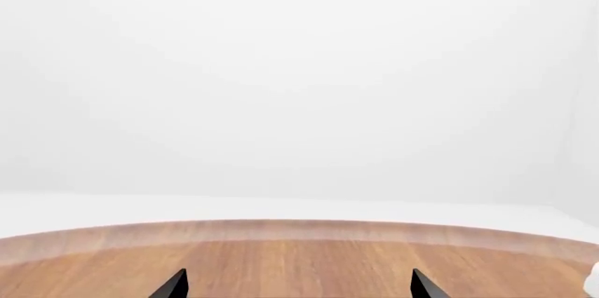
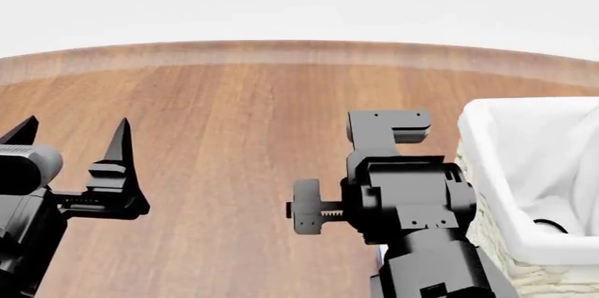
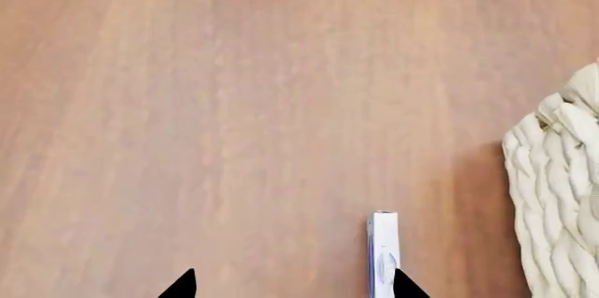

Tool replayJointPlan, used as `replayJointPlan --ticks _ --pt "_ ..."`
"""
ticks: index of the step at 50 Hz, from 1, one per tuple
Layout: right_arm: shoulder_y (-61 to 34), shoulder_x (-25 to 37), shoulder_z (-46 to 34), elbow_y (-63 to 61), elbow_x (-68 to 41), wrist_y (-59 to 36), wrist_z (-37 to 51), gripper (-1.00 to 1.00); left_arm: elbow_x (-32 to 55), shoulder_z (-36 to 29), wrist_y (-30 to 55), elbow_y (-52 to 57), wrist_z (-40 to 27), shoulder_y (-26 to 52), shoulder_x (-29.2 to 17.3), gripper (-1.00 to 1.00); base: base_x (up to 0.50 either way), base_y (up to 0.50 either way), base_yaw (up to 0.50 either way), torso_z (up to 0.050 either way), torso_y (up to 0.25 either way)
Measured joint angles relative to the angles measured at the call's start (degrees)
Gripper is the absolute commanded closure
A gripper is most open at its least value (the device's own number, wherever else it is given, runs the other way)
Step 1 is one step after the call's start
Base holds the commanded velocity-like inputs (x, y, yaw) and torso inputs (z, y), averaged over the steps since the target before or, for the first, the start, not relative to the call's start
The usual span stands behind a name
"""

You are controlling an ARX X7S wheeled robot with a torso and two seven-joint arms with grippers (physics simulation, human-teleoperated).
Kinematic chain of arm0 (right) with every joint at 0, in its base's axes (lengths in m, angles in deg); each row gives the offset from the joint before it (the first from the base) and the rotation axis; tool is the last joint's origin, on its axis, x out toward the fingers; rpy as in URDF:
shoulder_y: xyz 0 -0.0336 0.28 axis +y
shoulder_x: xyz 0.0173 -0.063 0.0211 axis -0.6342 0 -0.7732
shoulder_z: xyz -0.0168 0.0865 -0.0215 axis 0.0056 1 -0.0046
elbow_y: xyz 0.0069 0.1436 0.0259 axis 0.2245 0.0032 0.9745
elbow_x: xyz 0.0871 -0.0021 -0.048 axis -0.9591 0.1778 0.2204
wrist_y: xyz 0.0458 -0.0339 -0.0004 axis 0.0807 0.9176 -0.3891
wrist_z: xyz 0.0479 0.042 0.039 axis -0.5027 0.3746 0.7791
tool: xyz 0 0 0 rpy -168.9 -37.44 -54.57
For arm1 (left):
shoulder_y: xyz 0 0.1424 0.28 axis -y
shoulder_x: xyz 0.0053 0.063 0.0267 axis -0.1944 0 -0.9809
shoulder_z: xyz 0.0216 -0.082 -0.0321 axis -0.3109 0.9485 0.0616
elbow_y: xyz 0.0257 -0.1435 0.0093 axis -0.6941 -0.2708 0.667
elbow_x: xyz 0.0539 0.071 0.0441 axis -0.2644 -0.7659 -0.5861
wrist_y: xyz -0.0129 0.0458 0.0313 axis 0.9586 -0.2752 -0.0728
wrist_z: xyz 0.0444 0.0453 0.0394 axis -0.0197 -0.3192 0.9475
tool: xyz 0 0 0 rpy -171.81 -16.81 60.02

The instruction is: Pick up the alphabet soup and the cream cheese box, and put them in the basket.

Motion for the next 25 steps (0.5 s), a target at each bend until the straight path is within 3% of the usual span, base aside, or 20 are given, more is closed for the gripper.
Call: replayJointPlan --ticks 25 --pt "2.5 0.0 12.2 0.1 14.7 -2.6 3.7 -1.0 0.2 -0.3 -0.7 -0.6 0.0 -0.3 -0.2 -1.0 0.0 0.0 0.0 0.0 0.0"
